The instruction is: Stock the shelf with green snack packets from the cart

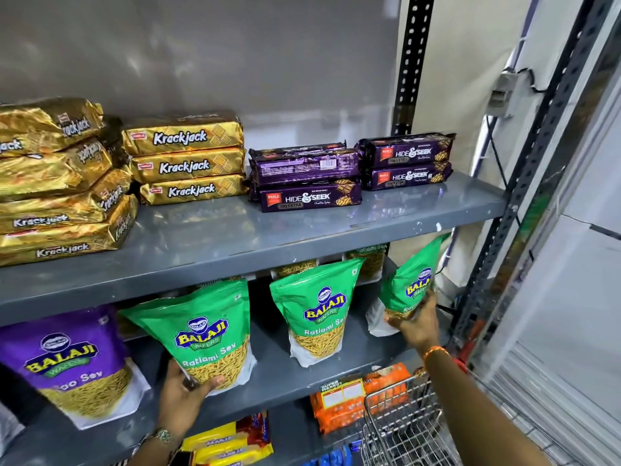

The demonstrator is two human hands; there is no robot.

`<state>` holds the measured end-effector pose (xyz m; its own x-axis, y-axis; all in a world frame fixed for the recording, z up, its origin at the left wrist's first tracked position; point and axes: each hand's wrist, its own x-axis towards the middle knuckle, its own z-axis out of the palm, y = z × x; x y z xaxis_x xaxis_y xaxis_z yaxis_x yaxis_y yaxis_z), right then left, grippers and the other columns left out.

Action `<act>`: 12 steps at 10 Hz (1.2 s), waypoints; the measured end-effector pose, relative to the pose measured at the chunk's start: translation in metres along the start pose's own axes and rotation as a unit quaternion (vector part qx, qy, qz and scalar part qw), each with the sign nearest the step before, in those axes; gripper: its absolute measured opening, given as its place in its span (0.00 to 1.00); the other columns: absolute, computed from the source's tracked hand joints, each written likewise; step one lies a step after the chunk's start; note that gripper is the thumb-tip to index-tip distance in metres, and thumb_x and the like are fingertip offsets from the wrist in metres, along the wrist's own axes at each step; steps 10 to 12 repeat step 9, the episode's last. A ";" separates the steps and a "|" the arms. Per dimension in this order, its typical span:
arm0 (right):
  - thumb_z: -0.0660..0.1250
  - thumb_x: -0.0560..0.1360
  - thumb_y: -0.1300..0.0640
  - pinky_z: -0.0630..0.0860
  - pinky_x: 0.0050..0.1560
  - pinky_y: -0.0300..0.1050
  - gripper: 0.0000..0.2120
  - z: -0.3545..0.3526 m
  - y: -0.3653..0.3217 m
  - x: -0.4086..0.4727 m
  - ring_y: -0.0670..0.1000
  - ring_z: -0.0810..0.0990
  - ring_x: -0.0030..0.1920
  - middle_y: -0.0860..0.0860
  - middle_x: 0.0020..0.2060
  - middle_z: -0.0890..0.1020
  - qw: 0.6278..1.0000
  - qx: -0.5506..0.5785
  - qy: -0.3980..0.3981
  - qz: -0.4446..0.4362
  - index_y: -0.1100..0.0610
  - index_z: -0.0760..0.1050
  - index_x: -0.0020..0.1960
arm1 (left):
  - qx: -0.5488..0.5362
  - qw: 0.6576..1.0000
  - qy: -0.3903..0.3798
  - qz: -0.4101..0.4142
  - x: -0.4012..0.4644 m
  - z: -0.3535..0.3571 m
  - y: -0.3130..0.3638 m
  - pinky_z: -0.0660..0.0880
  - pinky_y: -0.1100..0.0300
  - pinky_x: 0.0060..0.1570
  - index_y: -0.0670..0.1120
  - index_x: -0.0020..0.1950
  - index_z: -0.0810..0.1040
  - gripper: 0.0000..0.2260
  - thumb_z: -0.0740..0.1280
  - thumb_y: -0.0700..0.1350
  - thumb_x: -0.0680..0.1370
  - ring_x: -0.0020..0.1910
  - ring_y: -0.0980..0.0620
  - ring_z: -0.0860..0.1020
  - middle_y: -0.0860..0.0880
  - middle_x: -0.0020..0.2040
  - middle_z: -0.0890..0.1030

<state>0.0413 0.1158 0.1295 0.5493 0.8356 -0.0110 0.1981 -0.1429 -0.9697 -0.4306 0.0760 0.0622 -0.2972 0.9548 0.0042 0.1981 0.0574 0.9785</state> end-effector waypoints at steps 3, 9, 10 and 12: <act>0.86 0.58 0.55 0.75 0.63 0.64 0.53 0.010 -0.011 -0.008 0.73 0.74 0.62 0.69 0.65 0.69 0.982 -0.167 0.093 0.006 0.67 0.57 0.71 | 0.009 1.000 -0.008 -0.017 0.000 0.000 0.004 0.78 0.46 0.54 0.49 0.59 0.71 0.32 0.82 0.33 0.63 0.52 0.40 0.83 0.45 0.51 0.85; 0.85 0.60 0.56 0.67 0.74 0.61 0.54 -0.005 -0.030 -0.029 0.68 0.69 0.71 0.69 0.70 0.68 0.987 -0.091 0.076 0.112 0.68 0.55 0.73 | 0.140 0.976 0.147 0.074 -0.081 0.009 0.052 0.67 0.38 0.72 0.51 0.81 0.59 0.47 0.81 0.43 0.68 0.76 0.39 0.67 0.44 0.78 0.68; 0.85 0.60 0.56 0.67 0.74 0.61 0.54 -0.005 -0.030 -0.029 0.68 0.69 0.71 0.69 0.70 0.68 0.987 -0.091 0.076 0.112 0.68 0.55 0.73 | 0.140 0.976 0.147 0.074 -0.081 0.009 0.052 0.67 0.38 0.72 0.51 0.81 0.59 0.47 0.81 0.43 0.68 0.76 0.39 0.67 0.44 0.78 0.68; 0.85 0.60 0.56 0.67 0.74 0.61 0.54 -0.005 -0.030 -0.029 0.68 0.69 0.71 0.69 0.70 0.68 0.987 -0.091 0.076 0.112 0.68 0.55 0.73 | 0.140 0.976 0.147 0.074 -0.081 0.009 0.052 0.67 0.38 0.72 0.51 0.81 0.59 0.47 0.81 0.43 0.68 0.76 0.39 0.67 0.44 0.78 0.68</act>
